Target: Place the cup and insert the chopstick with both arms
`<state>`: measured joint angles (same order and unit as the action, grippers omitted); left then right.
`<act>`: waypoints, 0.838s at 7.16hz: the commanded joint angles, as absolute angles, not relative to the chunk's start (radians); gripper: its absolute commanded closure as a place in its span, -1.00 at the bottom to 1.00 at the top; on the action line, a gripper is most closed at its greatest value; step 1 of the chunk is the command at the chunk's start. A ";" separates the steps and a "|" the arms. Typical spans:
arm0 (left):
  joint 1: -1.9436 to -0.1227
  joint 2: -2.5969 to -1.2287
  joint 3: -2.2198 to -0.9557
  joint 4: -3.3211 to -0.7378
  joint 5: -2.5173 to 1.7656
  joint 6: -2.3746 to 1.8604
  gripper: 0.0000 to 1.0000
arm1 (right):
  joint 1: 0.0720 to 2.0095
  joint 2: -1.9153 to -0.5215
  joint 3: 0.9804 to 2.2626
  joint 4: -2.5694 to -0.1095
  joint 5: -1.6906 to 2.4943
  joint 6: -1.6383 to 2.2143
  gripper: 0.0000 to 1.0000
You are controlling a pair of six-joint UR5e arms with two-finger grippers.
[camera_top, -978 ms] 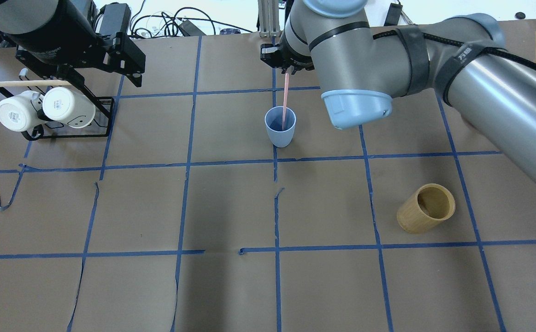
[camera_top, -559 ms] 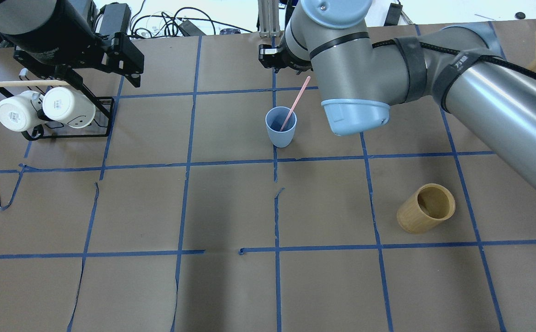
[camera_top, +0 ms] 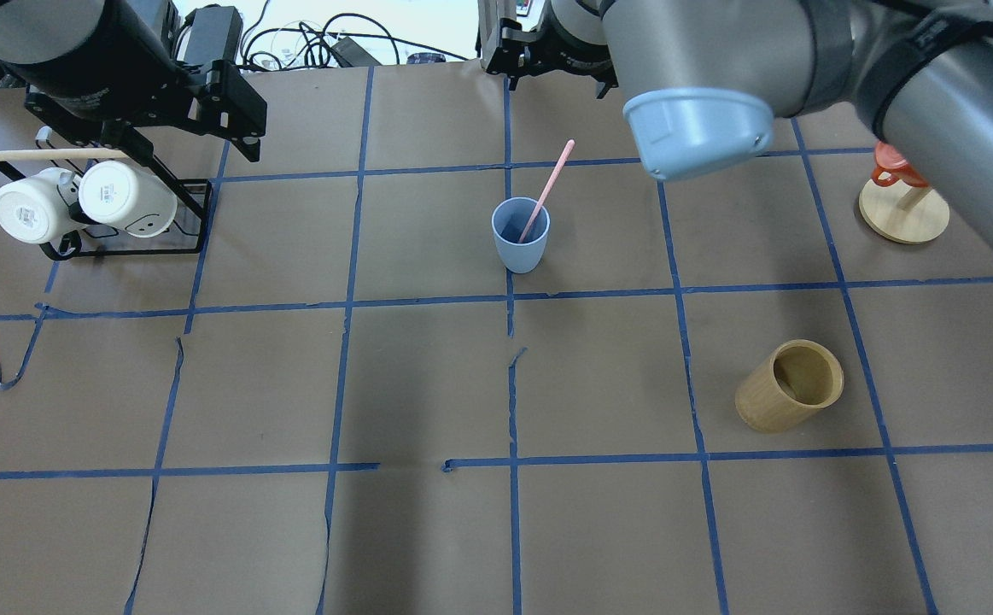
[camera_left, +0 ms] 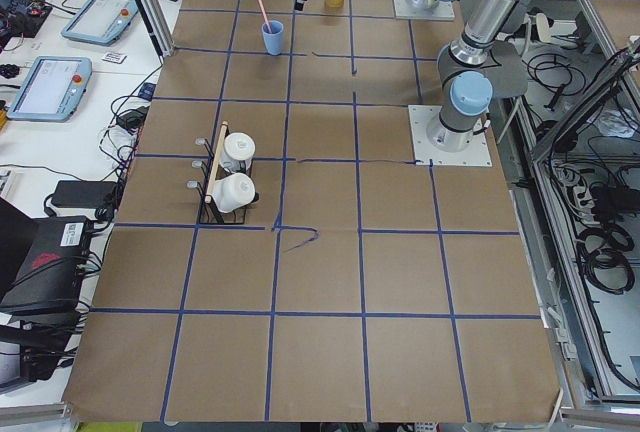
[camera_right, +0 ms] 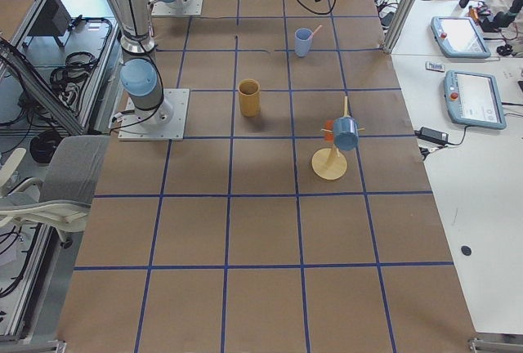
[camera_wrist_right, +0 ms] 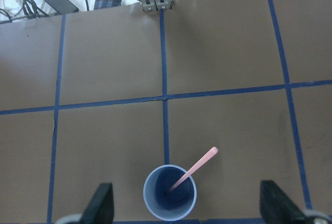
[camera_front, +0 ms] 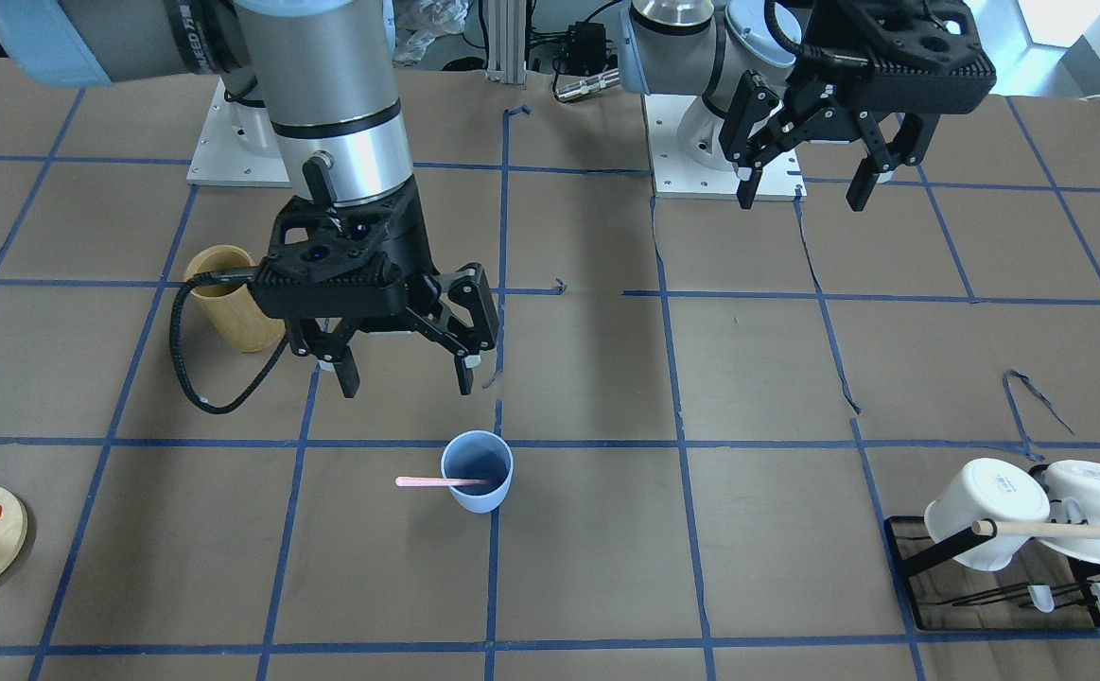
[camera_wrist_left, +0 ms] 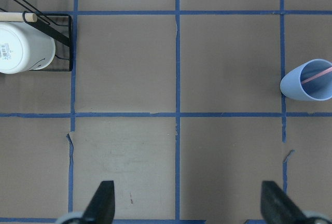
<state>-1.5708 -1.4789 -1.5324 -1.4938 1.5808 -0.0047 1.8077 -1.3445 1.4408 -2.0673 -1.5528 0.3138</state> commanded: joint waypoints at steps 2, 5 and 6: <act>-1.571 -1.482 -1.531 -1.491 1.575 -0.003 -1.00 | 1.608 -1.432 1.376 -1.632 -1.543 0.033 -1.00; -1.563 -1.477 -1.531 -1.493 1.577 0.006 -1.00 | 1.583 -1.569 1.432 -1.555 -1.551 -0.046 -1.00; -1.563 -1.477 -1.531 -1.493 1.577 0.005 -1.00 | 1.572 -1.578 1.486 -1.586 -1.551 -0.060 -1.00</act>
<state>-1.5638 -1.4776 -1.5309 -1.4924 1.5769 0.0050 1.5818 -1.5545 1.4376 -1.5688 -1.5508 -0.0443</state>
